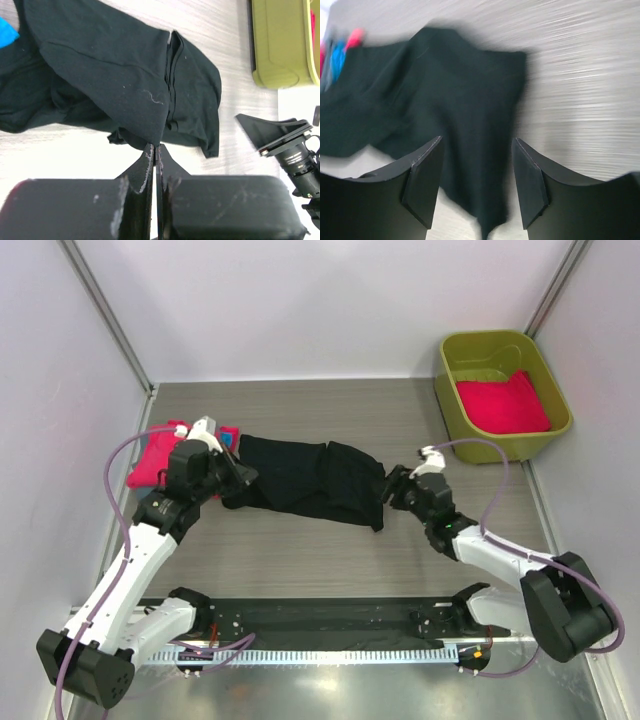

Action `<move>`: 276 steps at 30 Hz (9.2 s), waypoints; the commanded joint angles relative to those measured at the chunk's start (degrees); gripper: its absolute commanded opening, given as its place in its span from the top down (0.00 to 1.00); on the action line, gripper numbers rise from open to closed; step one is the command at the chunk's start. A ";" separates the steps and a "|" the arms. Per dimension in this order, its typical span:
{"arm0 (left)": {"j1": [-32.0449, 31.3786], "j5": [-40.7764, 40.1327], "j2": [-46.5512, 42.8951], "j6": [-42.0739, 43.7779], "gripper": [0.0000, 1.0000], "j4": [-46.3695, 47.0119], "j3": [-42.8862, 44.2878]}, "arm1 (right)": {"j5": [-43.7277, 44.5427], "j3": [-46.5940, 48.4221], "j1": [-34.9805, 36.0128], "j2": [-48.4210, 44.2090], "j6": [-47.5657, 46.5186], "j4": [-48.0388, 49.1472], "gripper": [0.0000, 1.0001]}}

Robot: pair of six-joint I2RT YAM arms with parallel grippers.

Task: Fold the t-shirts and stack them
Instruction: Flatten the tshirt out

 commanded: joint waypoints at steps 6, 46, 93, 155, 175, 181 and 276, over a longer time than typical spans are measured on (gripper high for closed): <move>0.33 5.25 0.76 3.15 1.00 -1.37 -1.75 | 5.64 15.55 15.06 11.84 -11.91 -5.21 0.42; 0.50 -4.34 -8.38 -3.17 1.00 -3.65 -12.39 | 17.71 30.28 7.08 17.53 -1.64 -28.43 0.99; 1.38 -2.95 -10.32 6.84 1.00 -11.73 -2.81 | 9.60 43.87 15.06 20.30 -25.08 -49.96 0.38; 1.38 -2.23 -10.32 9.30 1.00 -12.79 -4.13 | -6.92 22.70 12.17 -3.77 -18.59 -45.48 0.52; 1.38 -2.23 -10.58 9.39 1.00 -12.96 -4.30 | 5.29 35.52 17.96 14.51 -26.93 -45.57 0.43; 1.38 -2.23 -10.58 9.39 1.00 -12.96 -4.30 | 8.28 39.21 18.67 20.40 -29.92 -48.91 0.47; 5.07 -20.34 0.21 10.80 1.00 -8.75 79.17 | 3.80 82.28 -12.71 -24.60 -15.07 -57.35 0.99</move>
